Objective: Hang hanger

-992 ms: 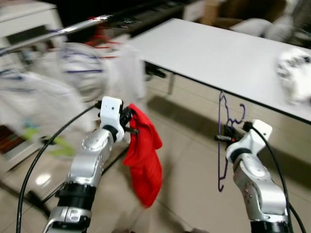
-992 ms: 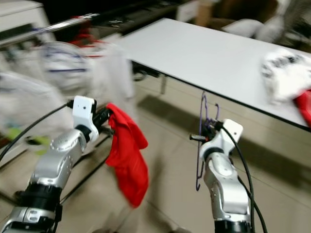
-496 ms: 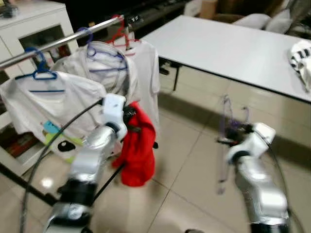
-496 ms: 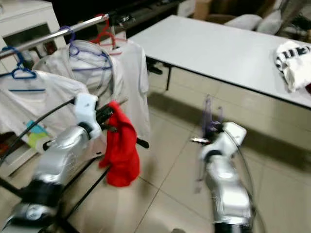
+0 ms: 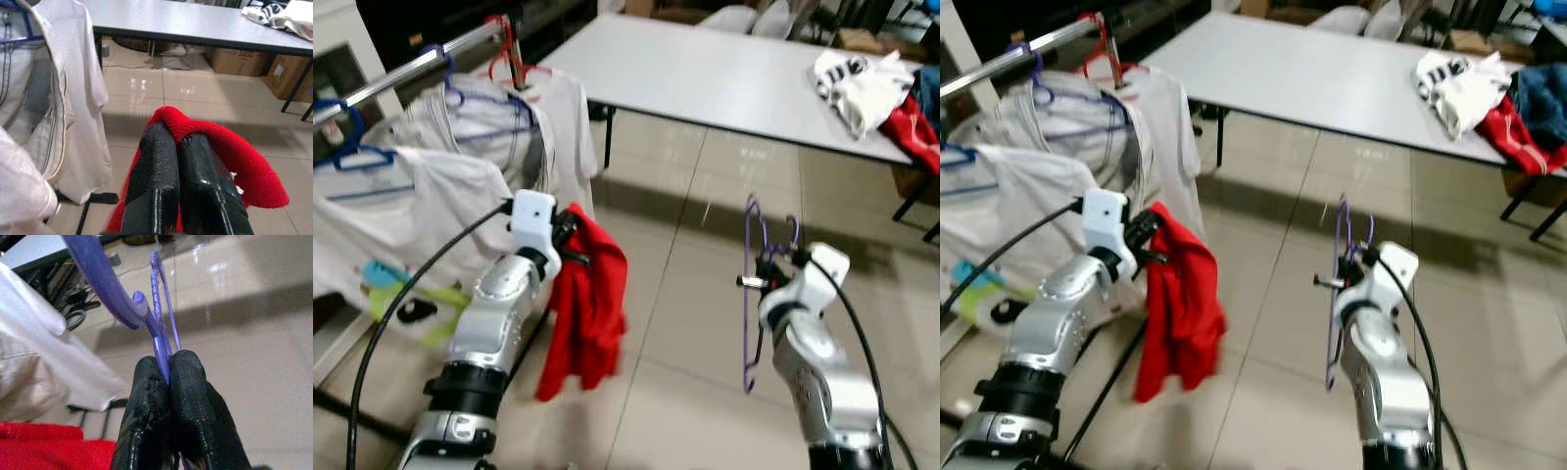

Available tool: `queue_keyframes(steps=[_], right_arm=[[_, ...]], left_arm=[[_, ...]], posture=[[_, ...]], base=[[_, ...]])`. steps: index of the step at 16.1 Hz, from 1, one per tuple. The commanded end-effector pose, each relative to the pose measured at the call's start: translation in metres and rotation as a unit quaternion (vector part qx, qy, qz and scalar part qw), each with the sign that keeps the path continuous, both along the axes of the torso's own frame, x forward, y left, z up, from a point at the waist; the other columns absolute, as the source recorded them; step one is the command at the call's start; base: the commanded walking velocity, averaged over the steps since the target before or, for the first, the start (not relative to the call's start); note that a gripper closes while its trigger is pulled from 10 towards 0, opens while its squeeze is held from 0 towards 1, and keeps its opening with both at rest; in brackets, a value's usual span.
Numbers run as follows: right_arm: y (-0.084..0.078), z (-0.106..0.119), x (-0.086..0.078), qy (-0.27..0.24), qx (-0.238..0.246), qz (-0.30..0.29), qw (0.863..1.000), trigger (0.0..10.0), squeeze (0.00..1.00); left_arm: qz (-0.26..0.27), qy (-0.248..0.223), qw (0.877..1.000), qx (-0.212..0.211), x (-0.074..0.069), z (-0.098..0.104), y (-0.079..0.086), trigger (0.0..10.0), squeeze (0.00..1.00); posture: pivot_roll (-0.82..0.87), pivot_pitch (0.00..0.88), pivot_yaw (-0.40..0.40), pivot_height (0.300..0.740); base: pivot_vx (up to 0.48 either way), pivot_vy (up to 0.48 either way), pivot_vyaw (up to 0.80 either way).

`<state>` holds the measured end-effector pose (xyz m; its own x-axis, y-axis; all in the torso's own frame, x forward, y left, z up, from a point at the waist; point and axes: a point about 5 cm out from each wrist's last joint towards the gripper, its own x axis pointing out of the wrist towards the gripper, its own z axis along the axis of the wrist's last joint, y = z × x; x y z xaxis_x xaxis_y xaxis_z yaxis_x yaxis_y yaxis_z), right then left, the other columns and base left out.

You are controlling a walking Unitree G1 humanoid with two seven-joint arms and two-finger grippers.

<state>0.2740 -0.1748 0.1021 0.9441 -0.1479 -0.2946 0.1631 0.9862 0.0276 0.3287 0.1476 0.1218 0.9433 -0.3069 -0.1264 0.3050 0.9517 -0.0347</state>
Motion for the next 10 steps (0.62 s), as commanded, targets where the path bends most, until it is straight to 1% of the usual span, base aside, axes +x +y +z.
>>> queue_keyframes(steps=[1, 2, 3, 6, 7, 8, 9, 10], right_arm=[[-0.010, -0.002, -0.001, 0.008, -0.032, -0.021, 0.999, 10.0, 0.00], [-0.012, -0.003, 0.000, 0.012, -0.039, -0.027, 0.999, 10.0, 0.00], [-0.011, 0.006, 0.002, -0.022, -0.013, -0.014, 1.000, 10.0, 0.00], [0.000, 0.017, 0.006, -0.039, 0.034, 0.050, 0.997, 10.0, 0.00], [0.002, 0.021, 0.008, -0.045, 0.027, 0.066, 0.996, 10.0, 0.00], [0.008, 0.026, 0.009, -0.055, 0.029, 0.102, 0.993, 10.0, 0.00], [0.011, 0.029, 0.010, -0.061, 0.019, 0.129, 0.990, 10.0, 0.00], [0.012, 0.031, 0.010, -0.064, 0.015, 0.139, 0.988, 10.0, 0.00]], left_arm=[[-0.009, -0.029, 0.999, -0.011, 0.002, 0.013, -0.005, 10.0, 0.00], [-0.007, -0.030, 0.999, -0.014, 0.002, 0.013, -0.005, 10.0, 0.00], [0.000, -0.048, 0.999, -0.014, 0.004, 0.017, -0.004, 10.0, 0.00], [0.007, -0.054, 0.998, -0.021, 0.006, 0.020, -0.002, 10.0, 0.00], [0.008, -0.055, 0.998, -0.022, 0.007, 0.020, -0.003, 10.0, 0.00], [0.004, -0.057, 0.998, -0.023, 0.008, 0.021, -0.004, 10.0, 0.00], [-0.003, -0.058, 0.998, -0.021, 0.009, 0.021, -0.006, 10.0, 0.00], [-0.007, -0.059, 0.998, -0.021, 0.009, 0.021, -0.007, 10.0, 0.00]], posture=[[-0.10, 0.000, -0.002, 0.740], [-0.10, 0.000, -0.002, 0.740], [-0.11, 0.000, -0.002, 0.740], [-0.11, 0.000, -0.001, 0.740], [-0.12, 0.000, 0.000, 0.740], [-0.12, 0.000, 0.003, 0.740], [-0.12, 0.000, 0.003, 0.740], [-0.13, 0.000, 0.005, 0.740]], base=[[0.000, 0.000, 0.00], [0.000, 0.000, 0.00], [0.000, 0.000, 0.00], [0.295, 0.000, 0.00], [0.352, 0.000, 0.00], [0.371, 0.000, 0.00], [0.398, 0.000, 0.00], [0.401, 0.000, 0.00]])
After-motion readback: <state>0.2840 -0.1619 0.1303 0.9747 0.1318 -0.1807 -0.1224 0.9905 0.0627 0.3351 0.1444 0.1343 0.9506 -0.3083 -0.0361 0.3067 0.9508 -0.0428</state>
